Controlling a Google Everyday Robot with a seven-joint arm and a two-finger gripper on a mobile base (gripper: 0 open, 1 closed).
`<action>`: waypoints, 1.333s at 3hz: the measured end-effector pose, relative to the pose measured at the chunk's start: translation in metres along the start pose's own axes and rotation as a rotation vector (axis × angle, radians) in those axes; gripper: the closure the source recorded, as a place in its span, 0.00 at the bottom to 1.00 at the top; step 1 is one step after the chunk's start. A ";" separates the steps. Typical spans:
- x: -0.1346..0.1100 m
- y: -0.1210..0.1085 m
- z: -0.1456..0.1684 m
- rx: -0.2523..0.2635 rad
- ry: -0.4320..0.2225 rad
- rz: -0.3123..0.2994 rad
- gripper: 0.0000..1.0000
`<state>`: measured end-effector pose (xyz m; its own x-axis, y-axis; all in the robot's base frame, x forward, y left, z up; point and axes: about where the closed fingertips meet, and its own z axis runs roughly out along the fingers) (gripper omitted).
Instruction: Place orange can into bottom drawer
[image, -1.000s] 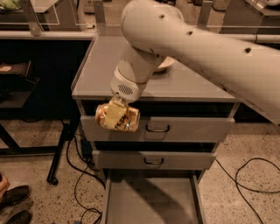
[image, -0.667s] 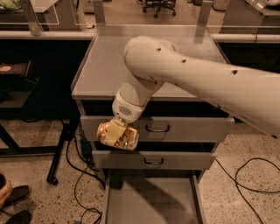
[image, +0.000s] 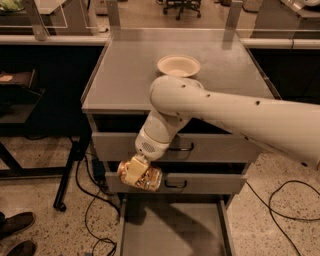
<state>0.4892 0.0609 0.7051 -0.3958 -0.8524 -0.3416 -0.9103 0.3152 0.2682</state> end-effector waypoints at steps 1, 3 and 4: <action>0.008 -0.003 0.010 -0.022 -0.032 0.046 1.00; 0.111 -0.043 0.079 -0.030 -0.049 0.330 1.00; 0.111 -0.043 0.079 -0.030 -0.049 0.330 1.00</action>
Offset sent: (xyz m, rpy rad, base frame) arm -0.0203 -0.0846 -0.1607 0.0291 0.2039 -0.3908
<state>0.4745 -0.0144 0.5849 -0.6744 -0.6852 -0.2751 -0.7286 0.5574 0.3980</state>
